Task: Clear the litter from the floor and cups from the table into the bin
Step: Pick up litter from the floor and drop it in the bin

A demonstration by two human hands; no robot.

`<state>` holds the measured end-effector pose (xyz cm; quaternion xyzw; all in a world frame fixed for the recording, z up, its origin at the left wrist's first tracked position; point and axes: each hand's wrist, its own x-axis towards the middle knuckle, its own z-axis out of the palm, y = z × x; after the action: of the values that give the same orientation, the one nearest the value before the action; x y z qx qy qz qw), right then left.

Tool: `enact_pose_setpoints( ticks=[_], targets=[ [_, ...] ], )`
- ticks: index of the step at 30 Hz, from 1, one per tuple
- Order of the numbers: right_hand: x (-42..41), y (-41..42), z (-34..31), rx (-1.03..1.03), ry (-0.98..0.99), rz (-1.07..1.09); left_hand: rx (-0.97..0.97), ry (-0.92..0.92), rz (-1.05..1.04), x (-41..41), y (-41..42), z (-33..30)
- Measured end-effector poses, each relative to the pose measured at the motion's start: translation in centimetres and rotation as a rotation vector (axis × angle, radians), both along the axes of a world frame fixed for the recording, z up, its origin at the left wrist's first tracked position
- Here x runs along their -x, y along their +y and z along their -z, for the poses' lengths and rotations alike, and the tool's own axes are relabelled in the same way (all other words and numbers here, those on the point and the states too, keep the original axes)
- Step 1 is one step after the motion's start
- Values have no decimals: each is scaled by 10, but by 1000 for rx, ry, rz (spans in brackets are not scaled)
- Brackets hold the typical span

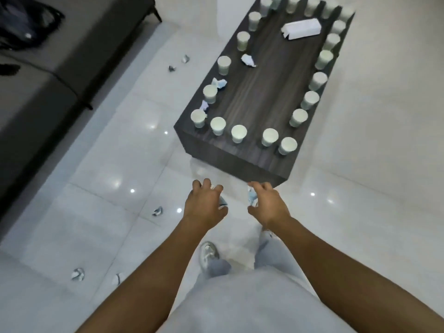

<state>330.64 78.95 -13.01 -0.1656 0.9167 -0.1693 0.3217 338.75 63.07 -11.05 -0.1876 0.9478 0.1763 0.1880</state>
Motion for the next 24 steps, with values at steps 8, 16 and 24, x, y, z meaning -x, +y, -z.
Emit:
enact_pose_setpoints(
  ticks=[8, 16, 24],
  targets=[
    [87, 195, -30, 59, 45, 274, 6, 6, 276, 136, 162, -17],
    [168, 398, -40, 27, 51, 424, -43, 9, 447, 256, 359, -17],
    [260, 508, -36, 61, 57, 598, -23, -46, 613, 372, 469, -16]
  ],
)
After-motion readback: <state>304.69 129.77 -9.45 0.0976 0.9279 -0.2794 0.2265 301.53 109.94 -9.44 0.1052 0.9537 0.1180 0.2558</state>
